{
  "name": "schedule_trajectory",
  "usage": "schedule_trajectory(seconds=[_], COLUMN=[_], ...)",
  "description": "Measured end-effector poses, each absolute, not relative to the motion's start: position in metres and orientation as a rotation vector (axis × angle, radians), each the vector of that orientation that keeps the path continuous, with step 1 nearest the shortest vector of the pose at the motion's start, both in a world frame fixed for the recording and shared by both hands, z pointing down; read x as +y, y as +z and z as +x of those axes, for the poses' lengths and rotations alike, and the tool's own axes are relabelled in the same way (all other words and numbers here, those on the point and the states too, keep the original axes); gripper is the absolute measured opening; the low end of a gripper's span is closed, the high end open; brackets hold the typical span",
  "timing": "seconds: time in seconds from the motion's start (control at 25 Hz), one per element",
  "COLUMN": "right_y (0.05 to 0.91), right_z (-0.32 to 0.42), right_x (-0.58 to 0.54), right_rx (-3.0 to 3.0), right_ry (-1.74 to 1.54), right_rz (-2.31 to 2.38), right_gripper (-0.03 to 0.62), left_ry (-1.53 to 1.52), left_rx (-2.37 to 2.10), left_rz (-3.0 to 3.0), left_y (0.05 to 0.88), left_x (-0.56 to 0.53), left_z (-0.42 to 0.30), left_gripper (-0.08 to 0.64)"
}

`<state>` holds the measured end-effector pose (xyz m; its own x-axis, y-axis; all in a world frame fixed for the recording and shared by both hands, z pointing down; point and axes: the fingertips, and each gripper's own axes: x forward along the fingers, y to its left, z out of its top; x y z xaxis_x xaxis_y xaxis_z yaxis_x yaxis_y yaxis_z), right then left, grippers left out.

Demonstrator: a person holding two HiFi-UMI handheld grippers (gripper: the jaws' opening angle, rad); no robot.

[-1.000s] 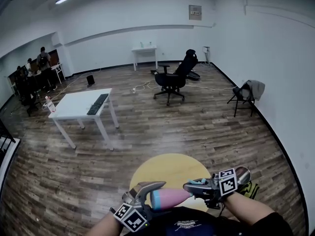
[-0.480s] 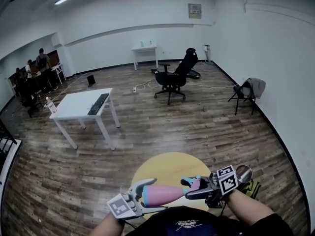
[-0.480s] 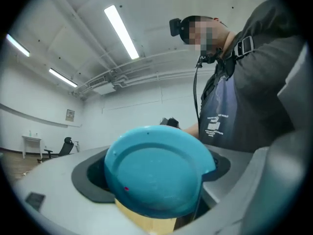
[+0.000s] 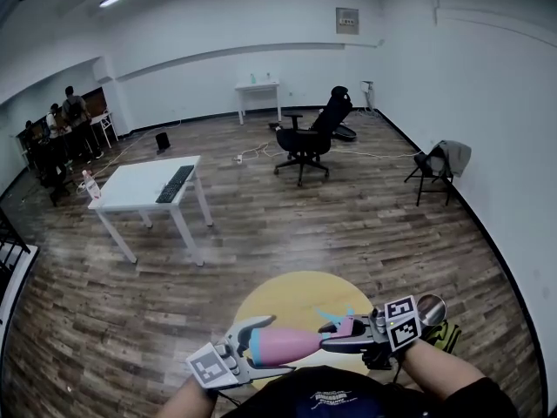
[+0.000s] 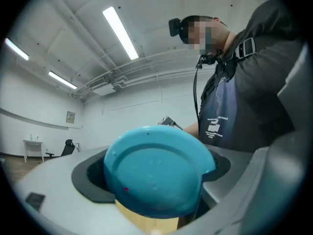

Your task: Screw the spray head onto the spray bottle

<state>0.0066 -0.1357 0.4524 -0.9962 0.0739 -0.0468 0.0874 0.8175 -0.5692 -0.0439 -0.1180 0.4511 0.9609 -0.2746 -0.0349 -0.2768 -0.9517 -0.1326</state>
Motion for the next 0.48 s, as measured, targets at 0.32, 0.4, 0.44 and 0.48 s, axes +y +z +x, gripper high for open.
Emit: schedule_trajectory(seconds=[0.32,0.4,0.44,0.48], right_y=[0.462,0.461,0.458,0.455], right_z=[0.011,0.01,0.008,0.006], right_x=[-0.138,-0.14,-0.141,-0.142], right_rx=[2.764,2.706,2.72,2.768], right_ry=[-1.252,-1.263,-1.207,-1.114], right_rz=[0.222,0.225,0.207,0.172], right_gripper=[0.146,0.152,0.156,0.16], left_ry=[-0.553,-0.465,-0.343,-0.193], left_rx=[0.527,0.508,0.486,0.46], left_rz=[-2.423,-2.542,-2.685,-2.841], left_y=[0.476,0.47,0.464,0.458], left_x=[-0.121,-0.122,-0.123,-0.124], left_z=[-0.047,-0.048,-0.048,-0.049], left_gripper=[0.508,0.508,0.505,0.505])
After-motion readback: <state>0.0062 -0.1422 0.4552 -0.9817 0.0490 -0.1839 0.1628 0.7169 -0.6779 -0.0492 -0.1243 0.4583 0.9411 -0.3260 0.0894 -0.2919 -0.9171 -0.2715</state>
